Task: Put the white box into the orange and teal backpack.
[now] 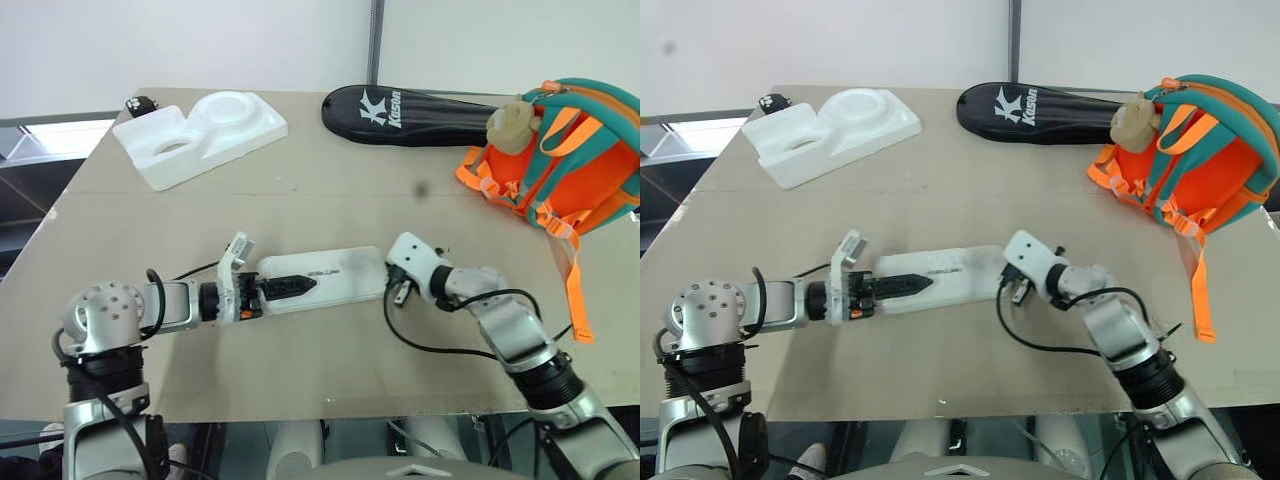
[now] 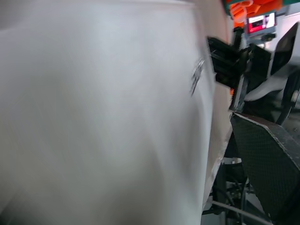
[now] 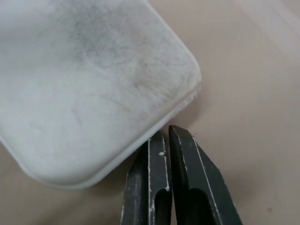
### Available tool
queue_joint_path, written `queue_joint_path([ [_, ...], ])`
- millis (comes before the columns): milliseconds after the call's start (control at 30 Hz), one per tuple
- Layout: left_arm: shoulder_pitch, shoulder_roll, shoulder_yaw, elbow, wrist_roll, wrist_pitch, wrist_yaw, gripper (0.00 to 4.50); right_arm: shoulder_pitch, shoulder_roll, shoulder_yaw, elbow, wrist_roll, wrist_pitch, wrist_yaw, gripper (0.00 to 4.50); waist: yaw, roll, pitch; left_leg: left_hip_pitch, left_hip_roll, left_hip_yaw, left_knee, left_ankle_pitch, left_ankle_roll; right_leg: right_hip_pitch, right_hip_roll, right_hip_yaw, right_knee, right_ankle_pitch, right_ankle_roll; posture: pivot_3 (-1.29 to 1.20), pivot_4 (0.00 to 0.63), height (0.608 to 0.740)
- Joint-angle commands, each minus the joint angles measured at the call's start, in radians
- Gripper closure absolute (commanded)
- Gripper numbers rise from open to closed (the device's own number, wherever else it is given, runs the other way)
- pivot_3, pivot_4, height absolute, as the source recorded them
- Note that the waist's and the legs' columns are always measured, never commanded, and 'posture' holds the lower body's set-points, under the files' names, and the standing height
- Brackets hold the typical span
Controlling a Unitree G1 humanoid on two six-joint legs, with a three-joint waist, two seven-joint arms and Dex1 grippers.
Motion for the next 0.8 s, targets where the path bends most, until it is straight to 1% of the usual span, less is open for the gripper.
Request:
queue_joint_path([
  [33, -0.014, -0.051, 0.014, 0.018, -0.066, 0.01, 0.035, 0.06, 0.001, 0.012, 0.023, 0.009, 0.01, -0.03, 0.004, 4.5, 0.001, -0.001, 0.0, 0.0, 0.0, -0.001, 0.0, 0.0, 0.0, 0.0, 0.0, 0.0, 0.0, 0.0, 0.0, 0.0, 0.15, 0.74],
  [67, -0.012, -0.059, 0.024, 0.028, -0.075, 0.01, 0.047, 0.06, 0.007, 0.005, 0.013, 0.006, 0.01, -0.038, 0.002, 4.5, 0.002, -0.001, 0.0, 0.0, 0.0, -0.001, 0.001, 0.0, 0.0, 0.0, 0.0, -0.001, 0.0, 0.0, 0.0, 0.0, 0.15, 0.74],
  [167, 0.011, -0.078, 0.049, 0.037, -0.09, 0.01, 0.067, 0.89, 0.04, -0.029, -0.054, -0.033, 0.032, -0.049, 0.0, 4.5, 0.003, -0.001, -0.001, 0.0, 0.0, -0.001, 0.003, 0.0, 0.0, 0.001, 0.0, -0.001, 0.0, 0.0, 0.0, 0.0, 0.15, 0.74],
  [200, 0.017, -0.084, 0.055, 0.037, -0.09, 0.01, 0.076, 1.23, 0.05, -0.041, -0.076, -0.052, 0.042, -0.05, 0.003, 4.5, 0.004, -0.001, -0.001, 0.0, 0.0, -0.001, 0.003, 0.0, 0.0, 0.001, 0.0, -0.001, 0.0, 0.0, 0.0, 0.0, 0.15, 0.74],
  [233, 0.021, -0.091, 0.062, 0.039, -0.089, 0.01, 0.083, 1.71, 0.059, -0.051, -0.1, -0.071, 0.052, -0.04, 0.003, 4.5, 0.005, -0.001, 0.0, 0.0, 0.0, -0.001, 0.003, 0.0, 0.0, 0.001, -0.001, -0.001, 0.0, 0.0, 0.0, 0.0, 0.15, 0.74],
  [267, 0.025, -0.097, 0.066, 0.038, -0.089, 0.01, 0.087, 2.03, 0.069, -0.064, -0.131, -0.095, 0.07, -0.026, 0.007, 4.5, 0.005, -0.001, 0.0, 0.0, -0.001, -0.001, 0.002, 0.0, 0.0, 0.002, -0.001, -0.001, 0.0, 0.0, 0.0, 0.0, 0.15, 0.74],
  [300, 0.026, -0.104, 0.071, 0.037, -0.089, 0.01, 0.093, 2.38, 0.077, -0.074, -0.168, -0.121, 0.102, 0.001, 0.016, 4.5, 0.006, -0.002, 0.0, -0.002, -0.001, -0.001, 0.002, 0.0, 0.0, 0.001, -0.001, -0.001, 0.0, 0.0, 0.0, 0.0, 0.15, 0.74],
  [333, 0.028, -0.113, 0.077, 0.035, -0.092, 0.007, 0.099, 2.9, 0.086, -0.081, -0.214, -0.152, 0.133, 0.032, 0.018, 4.5, 0.006, -0.002, 0.0, -0.002, 0.0, -0.002, 0.002, 0.0, 0.0, 0.001, -0.001, -0.002, 0.0, 0.0, 0.0, 0.0, 0.15, 0.74],
  [367, 0.03, -0.121, 0.083, 0.035, -0.098, 0.002, 0.104, 3.22, 0.096, -0.092, -0.259, -0.185, 0.156, 0.059, 0.015, 4.5, 0.007, -0.001, 0.001, -0.002, -0.001, -0.002, 0.002, 0.0, 0.0, 0.001, -0.001, -0.002, 0.0, 0.0, 0.0, 0.0, 0.15, 0.74],
  [400, 0.031, -0.129, 0.088, 0.034, -0.105, -0.001, 0.108, 3.28, 0.105, -0.11, -0.288, -0.214, 0.173, 0.083, 0.019, 3.95, 0.007, -0.001, 0.0, -0.002, -0.001, -0.002, 0.002, 0.0, 0.0, 0.001, -0.001, -0.002, 0.0, 0.0, 0.0, 0.0, 0.15, 0.74],
  [433, 0.034, -0.134, 0.089, 0.025, -0.108, -0.01, 0.106, 3.28, 0.119, -0.131, -0.334, -0.255, 0.198, 0.118, 0.023, 3.61, 0.008, -0.001, 0.001, -0.002, -0.001, -0.002, 0.002, 0.0, 0.0, 0.001, -0.001, -0.002, 0.0, 0.0, 0.0, 0.0, 0.15, 0.74],
  [467, 0.034, -0.141, 0.093, 0.015, -0.116, -0.025, 0.103, 3.28, 0.127, -0.138, -0.39, -0.294, 0.235, 0.168, 0.022, 3.16, 0.01, -0.001, 0.001, -0.002, -0.001, -0.002, 0.002, 0.0, 0.0, 0.001, -0.001, -0.002, -0.001, 0.0, 0.0, 0.0, 0.15, 0.74],
  [567, 0.025, -0.157, 0.114, 0.001, -0.147, -0.067, 0.106, 3.29, 0.126, -0.141, -0.563, -0.39, 0.351, 0.317, 0.005, 1.6, 0.014, -0.002, 0.001, -0.002, -0.001, -0.002, 0.002, 0.0, 0.0, 0.001, -0.001, -0.002, -0.001, 0.0, 0.0, 0.0, 0.15, 0.74],
  [600, 0.025, -0.157, 0.114, -0.013, -0.152, -0.082, 0.098, 3.36, 0.118, -0.133, -0.619, -0.408, 0.379, 0.355, -0.013, 1.11, 0.013, -0.002, 0.001, -0.002, -0.001, -0.002, 0.002, 0.0, 0.0, 0.001, -0.001, -0.002, -0.001, 0.0, 0.0, 0.0, 0.15, 0.74],
  [633, 0.02, -0.159, 0.119, -0.029, -0.16, -0.104, 0.096, 3.4, 0.087, -0.121, -0.716, -0.417, 0.402, 0.423, -0.047, 0.51, 0.013, -0.002, 0.001, -0.002, 0.0, -0.002, 0.002, 0.0, 0.0, 0.001, -0.001, -0.002, -0.001, 0.0, -0.001, 0.0, 0.15, 0.74],
  [667, 0.017, -0.157, 0.116, -0.054, -0.16, -0.126, 0.084, 3.4, 0.063, -0.124, -0.795, -0.418, 0.421, 0.47, -0.071, 0.51, 0.011, -0.002, 0.002, -0.002, 0.0, -0.002, 0.002, 0.0, 0.0, 0.001, -0.001, -0.002, -0.001, 0.0, -0.001, 0.0, 0.15, 0.74],
  [700, 0.016, -0.158, 0.114, -0.074, -0.163, -0.146, 0.078, 3.4, 0.041, -0.132, -0.854, -0.411, 0.426, 0.508, -0.099, 0.15, 0.01, -0.002, 0.002, -0.002, 0.0, -0.002, 0.002, 0.0, 0.0, 0.001, -0.001, -0.002, -0.001, 0.0, -0.001, 0.0, 0.15, 0.74],
  [800, 0.012, -0.161, 0.096, -0.113, -0.169, -0.189, 0.081, 3.4, -0.058, -0.157, -0.942, -0.319, 0.39, 0.606, -0.213, 0.15, 0.011, -0.001, 0.002, -0.006, -0.001, -0.002, 0.002, 0.0, 0.0, -0.002, -0.002, -0.002, -0.001, 0.0, -0.001, 0.0, 0.15, 0.74],
])
